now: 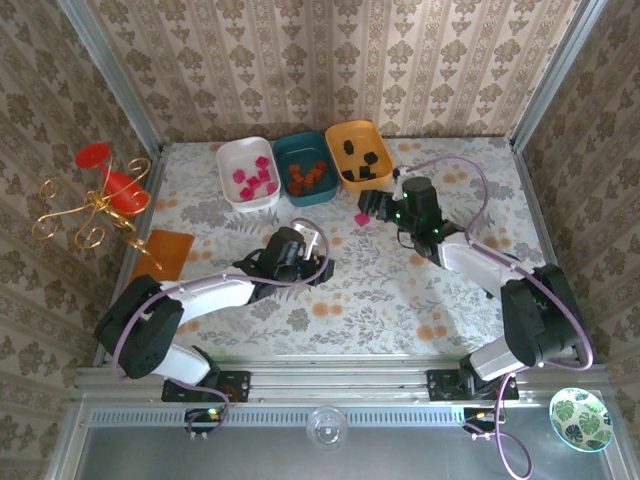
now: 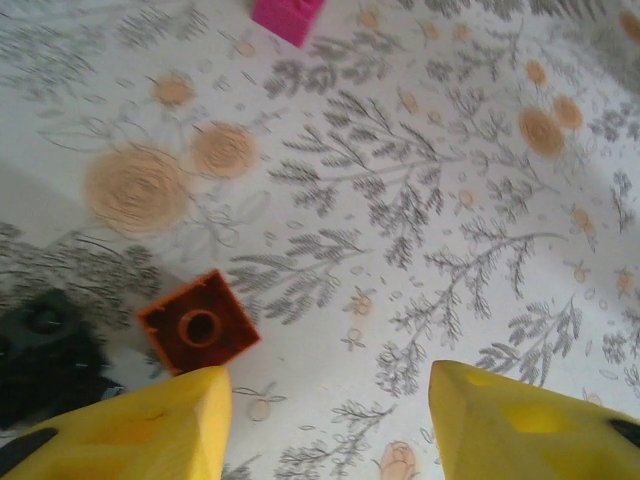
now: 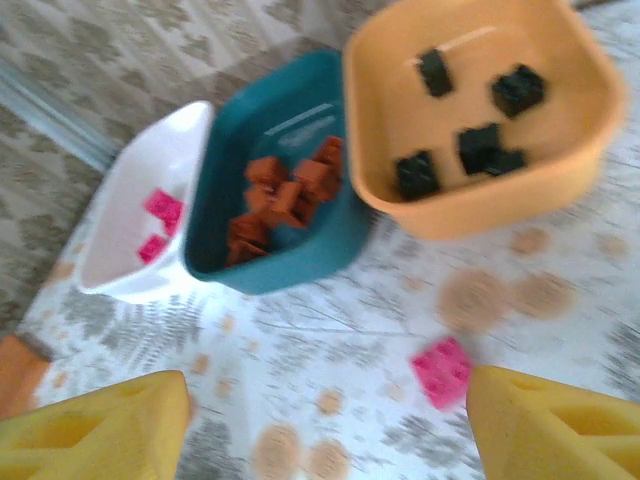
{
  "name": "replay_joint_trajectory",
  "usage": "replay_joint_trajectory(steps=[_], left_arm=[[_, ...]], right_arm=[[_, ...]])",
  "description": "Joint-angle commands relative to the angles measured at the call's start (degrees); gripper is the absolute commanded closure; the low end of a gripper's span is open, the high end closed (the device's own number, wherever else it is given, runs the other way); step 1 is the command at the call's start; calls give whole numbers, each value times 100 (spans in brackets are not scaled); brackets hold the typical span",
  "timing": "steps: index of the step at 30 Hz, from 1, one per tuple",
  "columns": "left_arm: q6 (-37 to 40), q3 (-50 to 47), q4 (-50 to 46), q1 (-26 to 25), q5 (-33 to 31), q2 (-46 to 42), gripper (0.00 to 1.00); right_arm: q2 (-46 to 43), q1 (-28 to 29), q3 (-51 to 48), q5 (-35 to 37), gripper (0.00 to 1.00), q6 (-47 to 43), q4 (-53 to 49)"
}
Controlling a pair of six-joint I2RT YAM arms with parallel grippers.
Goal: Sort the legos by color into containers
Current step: Pick up the lego from the center of the table.
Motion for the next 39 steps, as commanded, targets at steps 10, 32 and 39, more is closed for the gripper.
replay_joint_trajectory(steps=[10,32,39], left_arm=[[-338,-51,349,-264,-430,739,50],[-123,186,404,4,-1353,1163,47],[225,537,88,77,-1524,1474,43]], right_arm=[[-424,-276,-598,265,24,-96,36],[-475,-353,-849,228,23,-32,154],[-420,-353,-849,195,23,3,187]])
